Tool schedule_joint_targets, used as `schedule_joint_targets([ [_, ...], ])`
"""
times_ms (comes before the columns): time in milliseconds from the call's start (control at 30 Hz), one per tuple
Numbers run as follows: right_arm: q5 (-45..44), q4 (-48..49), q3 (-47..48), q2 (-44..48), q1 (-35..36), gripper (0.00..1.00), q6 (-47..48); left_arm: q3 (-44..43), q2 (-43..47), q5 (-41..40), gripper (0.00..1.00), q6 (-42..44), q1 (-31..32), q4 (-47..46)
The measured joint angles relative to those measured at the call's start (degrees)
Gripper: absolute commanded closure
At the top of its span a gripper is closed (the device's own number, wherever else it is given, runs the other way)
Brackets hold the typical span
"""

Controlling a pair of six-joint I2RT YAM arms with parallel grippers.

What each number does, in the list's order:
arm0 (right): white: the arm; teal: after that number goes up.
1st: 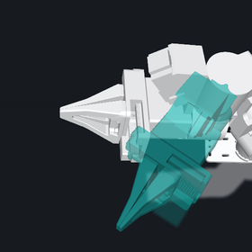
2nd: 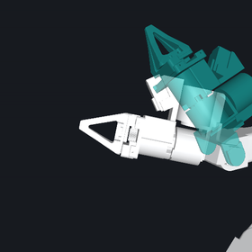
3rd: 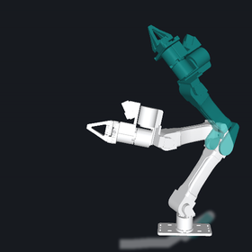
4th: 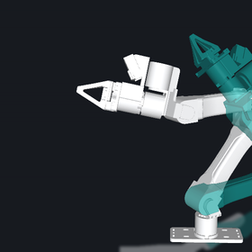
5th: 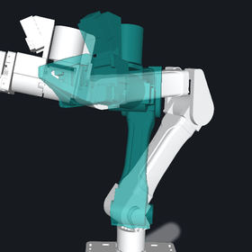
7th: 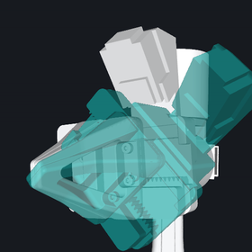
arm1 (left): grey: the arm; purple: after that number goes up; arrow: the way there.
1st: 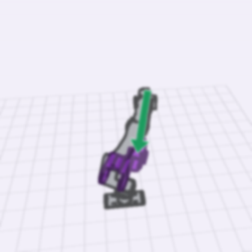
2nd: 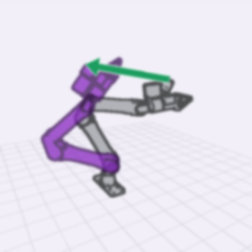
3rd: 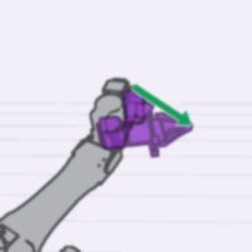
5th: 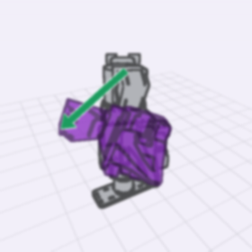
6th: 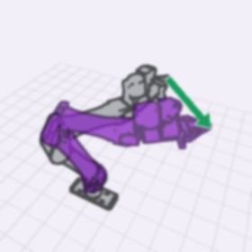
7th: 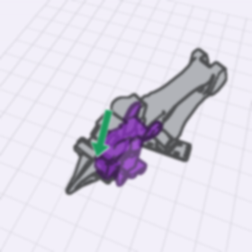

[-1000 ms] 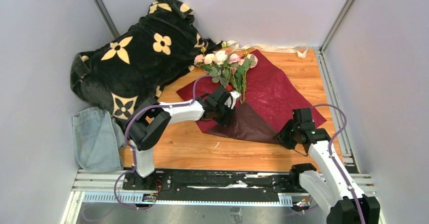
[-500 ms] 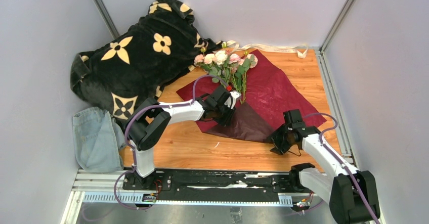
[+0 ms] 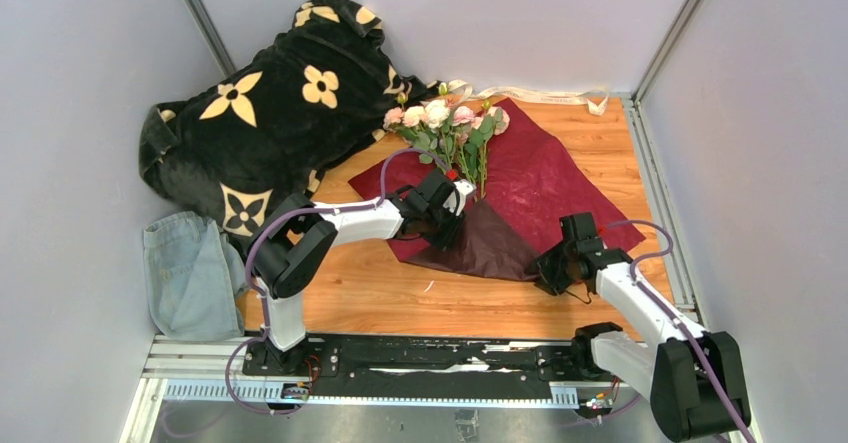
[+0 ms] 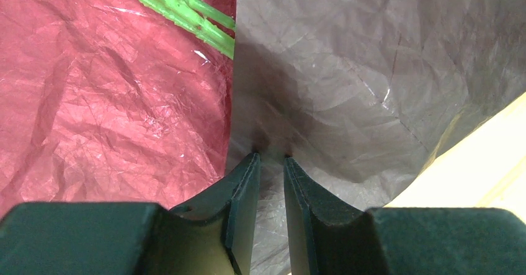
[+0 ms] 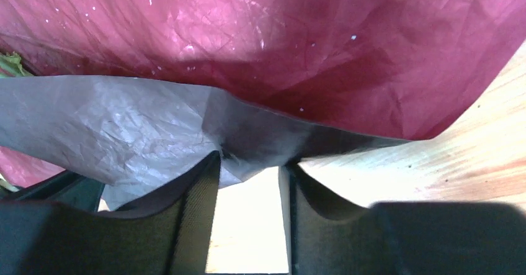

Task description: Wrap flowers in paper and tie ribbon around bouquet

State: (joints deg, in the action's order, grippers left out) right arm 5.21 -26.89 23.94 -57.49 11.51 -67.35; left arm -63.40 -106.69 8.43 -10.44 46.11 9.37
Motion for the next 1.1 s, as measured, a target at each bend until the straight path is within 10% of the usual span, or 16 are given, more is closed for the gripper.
schedule_joint_targets([
  [267,-1.3,2.1,-0.1,-1.4,0.0,1.00,1.3,0.1,0.1,-0.1,0.68,0.4,0.0,-0.1],
  [1100,-31.0,-15.0,23.2,-17.2,23.3,1.00,22.7,-5.5,0.3,-0.3,0.64,7.5,0.1,9.6],
])
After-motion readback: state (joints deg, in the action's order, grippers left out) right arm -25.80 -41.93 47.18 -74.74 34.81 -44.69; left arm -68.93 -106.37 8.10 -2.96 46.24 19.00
